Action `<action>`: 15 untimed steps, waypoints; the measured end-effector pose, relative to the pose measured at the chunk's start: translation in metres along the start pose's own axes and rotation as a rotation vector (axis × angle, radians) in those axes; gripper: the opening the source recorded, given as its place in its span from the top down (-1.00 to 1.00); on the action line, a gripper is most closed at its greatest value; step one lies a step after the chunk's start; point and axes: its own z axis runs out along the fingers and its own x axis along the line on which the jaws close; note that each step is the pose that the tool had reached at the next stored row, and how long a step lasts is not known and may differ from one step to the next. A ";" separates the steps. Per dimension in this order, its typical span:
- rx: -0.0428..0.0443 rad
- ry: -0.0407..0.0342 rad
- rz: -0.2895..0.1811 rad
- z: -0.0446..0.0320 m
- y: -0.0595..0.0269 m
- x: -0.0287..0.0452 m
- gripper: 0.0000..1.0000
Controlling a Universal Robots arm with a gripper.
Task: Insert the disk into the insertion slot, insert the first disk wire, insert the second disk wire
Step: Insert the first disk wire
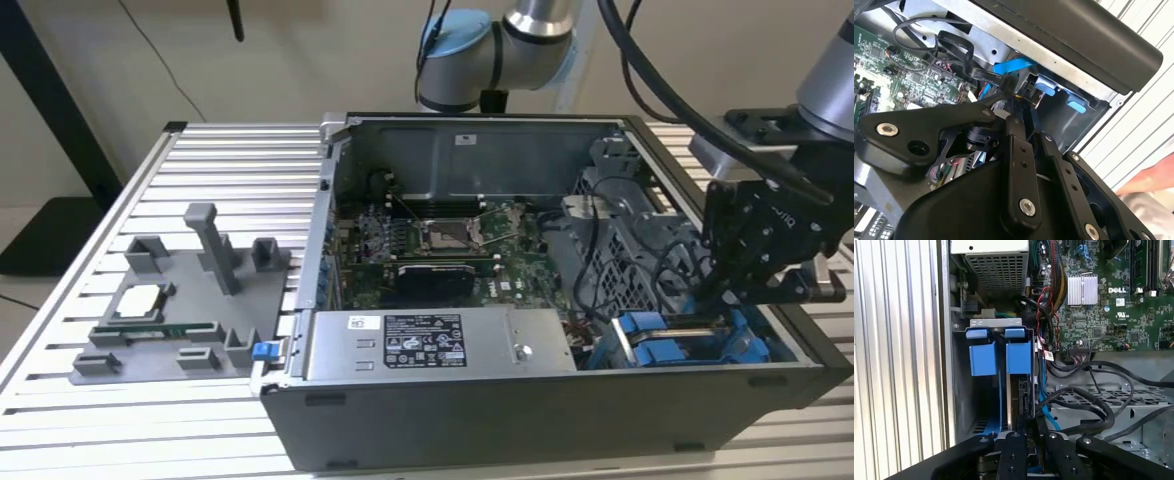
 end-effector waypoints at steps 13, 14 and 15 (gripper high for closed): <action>-0.0004 -0.0005 0.043 0.0015 -0.0002 0.0000 1.00; -0.0004 -0.0004 0.043 0.0016 -0.0001 0.0001 1.00; -0.0004 -0.0004 0.043 0.0018 -0.0002 0.0001 1.00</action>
